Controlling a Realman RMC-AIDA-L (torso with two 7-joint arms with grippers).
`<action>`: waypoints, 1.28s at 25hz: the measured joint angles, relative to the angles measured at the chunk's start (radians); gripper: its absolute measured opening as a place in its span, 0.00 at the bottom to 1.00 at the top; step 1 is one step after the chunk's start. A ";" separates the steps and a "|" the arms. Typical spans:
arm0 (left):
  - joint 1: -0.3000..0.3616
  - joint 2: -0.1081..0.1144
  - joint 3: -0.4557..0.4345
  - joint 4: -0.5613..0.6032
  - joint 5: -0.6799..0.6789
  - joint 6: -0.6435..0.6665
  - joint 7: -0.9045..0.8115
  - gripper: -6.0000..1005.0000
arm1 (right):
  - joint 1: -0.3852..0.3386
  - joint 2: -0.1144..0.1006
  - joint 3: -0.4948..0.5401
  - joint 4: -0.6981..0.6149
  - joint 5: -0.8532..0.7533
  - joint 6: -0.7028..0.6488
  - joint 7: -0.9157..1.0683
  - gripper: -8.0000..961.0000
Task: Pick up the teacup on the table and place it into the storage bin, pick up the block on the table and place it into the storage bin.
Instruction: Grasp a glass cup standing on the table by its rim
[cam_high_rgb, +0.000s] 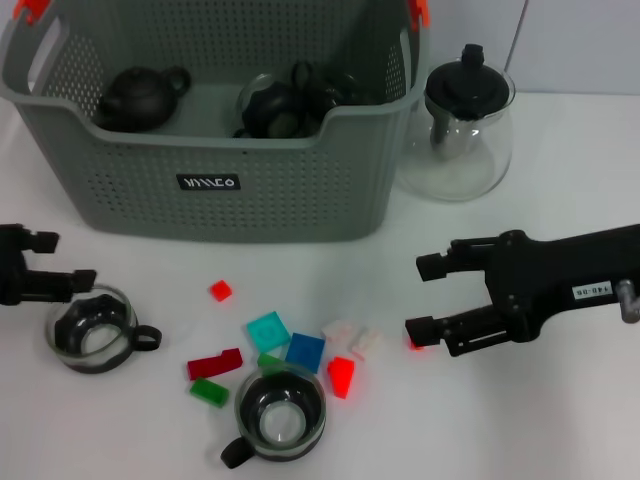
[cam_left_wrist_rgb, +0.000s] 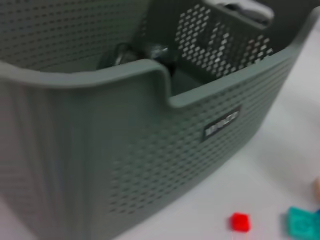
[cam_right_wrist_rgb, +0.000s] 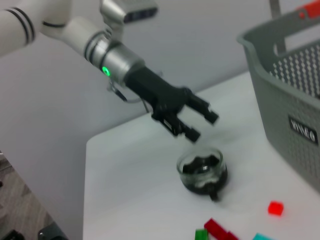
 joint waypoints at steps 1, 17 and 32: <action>-0.004 0.000 0.004 0.012 0.013 -0.006 -0.005 0.82 | -0.001 -0.001 0.007 0.008 -0.008 0.000 0.003 0.98; -0.084 -0.052 0.176 0.018 0.305 -0.171 -0.112 0.80 | 0.005 -0.010 0.082 0.018 -0.076 -0.039 0.026 0.98; -0.081 -0.074 0.234 0.012 0.319 -0.166 -0.153 0.65 | 0.008 -0.014 0.094 0.015 -0.076 -0.039 0.026 0.98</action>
